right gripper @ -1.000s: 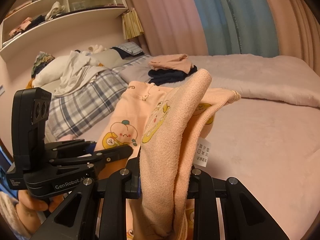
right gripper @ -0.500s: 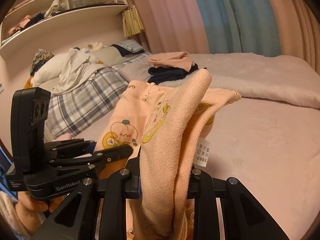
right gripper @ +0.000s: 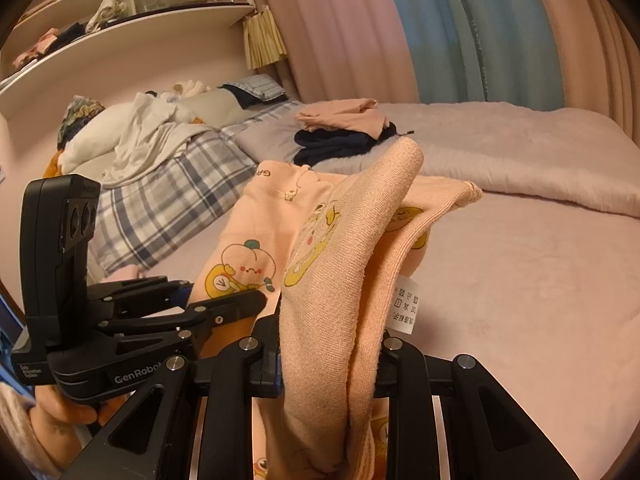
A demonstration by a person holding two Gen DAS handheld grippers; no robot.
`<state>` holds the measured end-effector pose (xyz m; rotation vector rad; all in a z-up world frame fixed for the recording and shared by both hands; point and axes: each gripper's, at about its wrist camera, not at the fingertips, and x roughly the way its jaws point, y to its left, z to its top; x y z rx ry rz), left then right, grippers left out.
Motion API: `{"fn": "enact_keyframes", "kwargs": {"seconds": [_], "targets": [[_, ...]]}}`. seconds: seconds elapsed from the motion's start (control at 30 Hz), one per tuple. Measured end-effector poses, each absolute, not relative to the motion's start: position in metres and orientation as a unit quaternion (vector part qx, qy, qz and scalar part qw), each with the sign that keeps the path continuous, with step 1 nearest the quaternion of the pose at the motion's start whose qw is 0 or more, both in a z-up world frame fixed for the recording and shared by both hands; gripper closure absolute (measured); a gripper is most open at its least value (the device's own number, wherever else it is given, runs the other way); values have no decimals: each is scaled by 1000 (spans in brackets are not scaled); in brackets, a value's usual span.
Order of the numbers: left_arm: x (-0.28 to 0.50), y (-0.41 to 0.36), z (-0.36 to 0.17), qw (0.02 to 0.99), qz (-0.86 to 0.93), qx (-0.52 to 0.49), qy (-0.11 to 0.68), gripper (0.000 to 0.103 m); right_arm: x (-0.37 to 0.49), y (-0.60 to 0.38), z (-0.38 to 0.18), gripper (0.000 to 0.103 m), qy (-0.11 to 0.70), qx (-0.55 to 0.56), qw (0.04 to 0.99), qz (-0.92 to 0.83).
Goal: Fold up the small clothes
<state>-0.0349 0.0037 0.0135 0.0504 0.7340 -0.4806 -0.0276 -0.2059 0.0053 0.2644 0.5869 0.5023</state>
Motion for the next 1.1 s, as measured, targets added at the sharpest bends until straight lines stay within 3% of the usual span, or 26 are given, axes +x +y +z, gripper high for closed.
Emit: {"fn": "enact_keyframes", "kwargs": {"seconds": [1.1], "targets": [[-9, 12, 0, 900, -231, 28, 369, 79, -24, -201, 6, 76, 294, 125, 916, 242]]}}
